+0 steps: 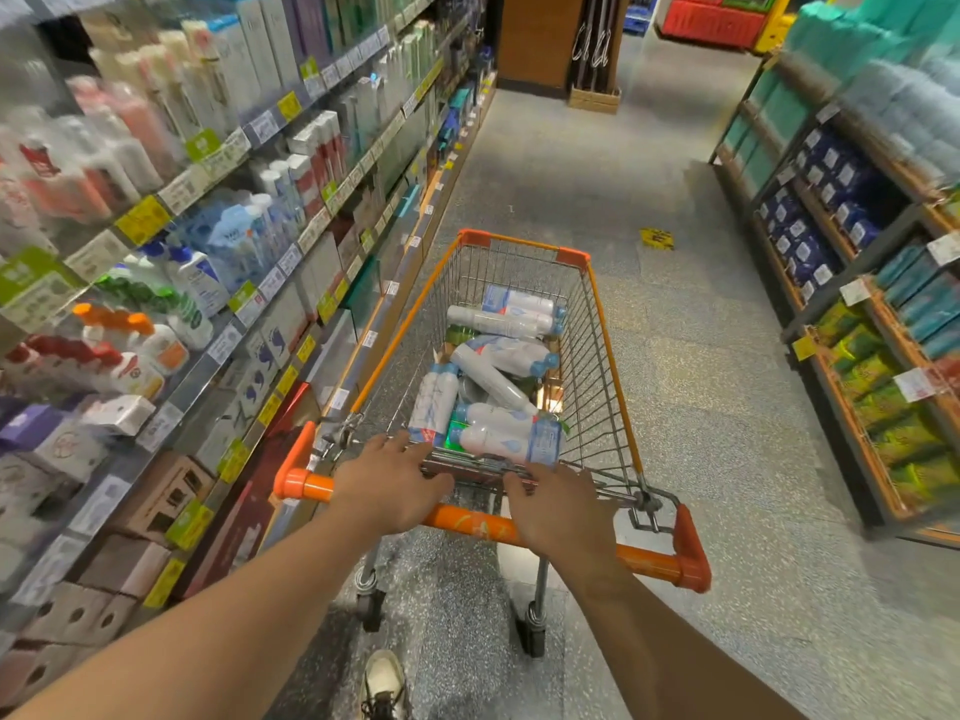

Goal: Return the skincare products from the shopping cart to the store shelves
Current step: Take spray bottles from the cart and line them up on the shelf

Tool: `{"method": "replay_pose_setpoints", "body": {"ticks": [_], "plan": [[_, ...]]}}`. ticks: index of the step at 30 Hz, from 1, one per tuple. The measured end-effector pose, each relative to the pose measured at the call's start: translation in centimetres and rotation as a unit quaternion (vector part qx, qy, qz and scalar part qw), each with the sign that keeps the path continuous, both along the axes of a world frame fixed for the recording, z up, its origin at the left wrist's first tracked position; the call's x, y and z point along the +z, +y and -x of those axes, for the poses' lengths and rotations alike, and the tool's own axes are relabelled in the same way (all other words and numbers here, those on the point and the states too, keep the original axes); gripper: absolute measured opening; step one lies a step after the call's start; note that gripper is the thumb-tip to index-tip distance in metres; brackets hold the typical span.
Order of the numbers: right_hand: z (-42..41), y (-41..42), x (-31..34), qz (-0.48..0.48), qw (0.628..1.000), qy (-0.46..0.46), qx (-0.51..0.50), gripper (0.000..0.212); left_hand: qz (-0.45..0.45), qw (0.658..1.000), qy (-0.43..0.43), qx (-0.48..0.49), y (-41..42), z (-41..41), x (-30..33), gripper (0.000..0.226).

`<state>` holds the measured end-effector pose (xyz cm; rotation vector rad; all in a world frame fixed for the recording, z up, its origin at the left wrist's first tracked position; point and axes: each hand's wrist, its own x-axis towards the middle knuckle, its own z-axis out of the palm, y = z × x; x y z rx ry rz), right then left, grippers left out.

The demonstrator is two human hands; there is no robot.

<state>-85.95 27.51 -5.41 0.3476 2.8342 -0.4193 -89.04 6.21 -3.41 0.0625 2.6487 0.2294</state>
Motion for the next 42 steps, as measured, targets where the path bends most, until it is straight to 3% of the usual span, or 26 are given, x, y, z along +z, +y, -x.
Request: {"method": "replay_pose_setpoints", "body": {"ticks": [14, 22, 29, 42], "plan": [[9.9, -0.9, -0.6, 0.023, 0.999, 0.017, -0.019, 0.071, -0.009, 1.000, -0.002, -0.029, -1.2, 10.3, -0.3, 0.080], [14.0, -0.5, 0.2, 0.008, 1.000, 0.005, 0.008, 0.060, -0.016, 1.000, 0.000, -0.014, -0.6, 14.3, -0.1, 0.079], [19.0, 0.4, 0.0, 0.053, 0.999, 0.009, -0.005, 0.055, -0.007, 1.000, 0.012, -0.007, -0.1, 18.5, 0.1, 0.081], [26.3, 1.4, -0.6, 0.026, 0.998, -0.050, 0.001, 0.083, 0.020, 1.000, 0.012, -0.001, 1.1, 24.6, 1.0, 0.078]]}}
